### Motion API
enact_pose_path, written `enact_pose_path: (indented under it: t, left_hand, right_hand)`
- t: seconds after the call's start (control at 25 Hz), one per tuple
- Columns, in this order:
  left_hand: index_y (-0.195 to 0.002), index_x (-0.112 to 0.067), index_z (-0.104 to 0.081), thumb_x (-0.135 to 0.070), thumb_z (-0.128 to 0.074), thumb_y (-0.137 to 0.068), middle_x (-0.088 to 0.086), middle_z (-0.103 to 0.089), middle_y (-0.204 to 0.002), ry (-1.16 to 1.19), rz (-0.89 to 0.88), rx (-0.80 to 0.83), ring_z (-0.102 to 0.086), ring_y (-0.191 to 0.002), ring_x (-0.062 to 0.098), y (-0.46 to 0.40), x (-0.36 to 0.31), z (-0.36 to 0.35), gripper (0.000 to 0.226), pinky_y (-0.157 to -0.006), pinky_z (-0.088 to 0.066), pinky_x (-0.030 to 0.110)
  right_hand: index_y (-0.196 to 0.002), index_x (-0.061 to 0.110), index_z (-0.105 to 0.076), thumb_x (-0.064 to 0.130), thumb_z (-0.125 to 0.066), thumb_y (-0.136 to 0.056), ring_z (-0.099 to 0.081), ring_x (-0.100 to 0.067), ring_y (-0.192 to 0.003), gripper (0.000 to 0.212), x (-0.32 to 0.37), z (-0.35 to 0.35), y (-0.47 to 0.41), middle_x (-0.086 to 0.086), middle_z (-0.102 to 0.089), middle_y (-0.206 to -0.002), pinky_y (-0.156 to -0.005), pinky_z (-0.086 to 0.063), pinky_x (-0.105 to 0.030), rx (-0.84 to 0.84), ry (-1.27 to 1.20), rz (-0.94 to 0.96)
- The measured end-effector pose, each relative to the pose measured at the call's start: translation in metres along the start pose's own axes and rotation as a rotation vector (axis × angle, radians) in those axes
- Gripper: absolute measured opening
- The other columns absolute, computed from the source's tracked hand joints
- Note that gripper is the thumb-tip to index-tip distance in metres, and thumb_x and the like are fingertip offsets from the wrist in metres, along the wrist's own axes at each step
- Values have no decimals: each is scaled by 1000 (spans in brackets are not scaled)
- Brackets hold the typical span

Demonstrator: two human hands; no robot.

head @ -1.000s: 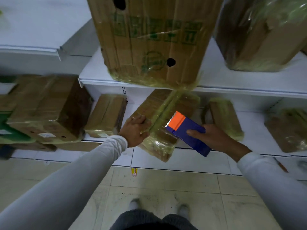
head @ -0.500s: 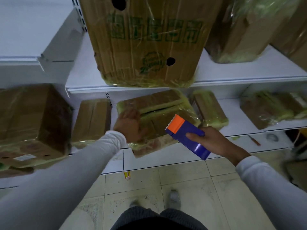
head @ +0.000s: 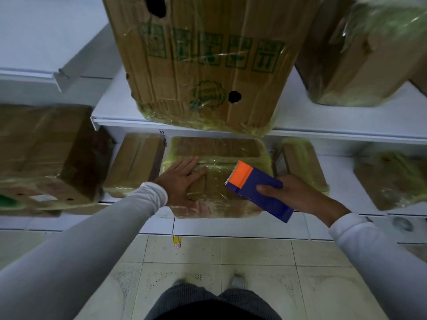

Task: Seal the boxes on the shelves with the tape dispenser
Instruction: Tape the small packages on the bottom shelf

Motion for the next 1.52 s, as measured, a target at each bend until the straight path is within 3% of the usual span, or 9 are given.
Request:
enact_pose_path:
  t: [0.2,0.36,0.48,0.6,0.76,0.96,1.28,1.4,1.52]
  left_hand:
    - [-149,-25,-24,-67,-65,-71,7,-4,-160,276,53,-76,-6,-146,25,11,-3,19,98,-119,-10,41]
    - [-135,-20,-49,-34,-60,-91,2,-47,-141,873,250,-343,-45,-129,21,23,17,49,48,-103,-35,26]
    - [-130,-14,-54,-19,-51,-97,-2,-58,-129,1065,250,-347,-54,-119,12,29,15,56,33,-101,-41,26]
    - [-128,-15,-57,-13,-44,-99,-16,-60,-120,1122,180,-318,-54,-109,-10,38,6,55,31,-95,-41,13]
    - [-113,-19,-64,-10,-41,-100,-1,-69,-106,1224,210,-296,-62,-95,6,43,4,45,28,-87,-49,25]
    - [-68,-30,-63,0,-40,-95,-14,-59,-63,1280,222,-300,-50,-59,0,50,2,43,47,-59,-42,16]
    - [-85,-8,-64,-8,-50,-96,2,-56,-69,1230,410,-439,-52,-63,8,75,54,55,18,-65,-46,20]
    - [-85,-8,-64,-7,-51,-96,5,-57,-70,1178,566,-474,-50,-65,13,86,94,56,17,-69,-45,26]
    - [-81,-10,-63,-7,-50,-96,-1,-55,-67,1141,673,-458,-46,-62,10,75,108,52,20,-71,-41,26]
  right_hand:
    - [-81,6,-70,64,-65,-68,-61,-23,-63,59,38,0,-18,-11,-68,-68,-62,-38,-30,107,102,94]
    - [-85,14,-72,58,-70,-74,-69,-15,-65,45,61,-5,-33,-4,-75,-75,-58,-44,-24,144,127,154]
    - [-84,34,-74,54,-75,-74,-71,-4,-66,22,75,-27,-38,11,-76,-78,-51,-46,-11,260,82,198]
    - [-93,36,-73,59,-76,-70,-74,-9,-79,33,80,-47,-42,8,-78,-90,-60,-52,-19,320,54,205]
    - [-98,38,-73,63,-75,-66,-74,-11,-84,40,86,-62,-45,7,-78,-94,-64,-54,-19,372,56,227]
    - [-99,36,-73,59,-75,-69,-73,-6,-86,38,89,-71,-45,13,-77,-96,-64,-53,-14,407,70,229]
    - [-94,31,-73,59,-74,-73,-74,-10,-79,35,87,-43,-59,6,-78,-89,-64,-53,-23,408,211,171]
    - [-88,26,-71,65,-76,-58,-73,-6,-67,50,86,-17,-72,9,-77,-78,-52,-48,-11,347,179,131]
    - [-100,25,-61,69,-84,-41,-68,-2,-70,77,92,-18,-87,13,-72,-79,-59,-48,-13,343,31,103]
Point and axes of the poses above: each hand's wrist, its own y-axis away from the middle knuckle, its own z-axis out of the back of the hand, x = y × z, the point moved 10 cm from there along -y, towards the middle knuckle
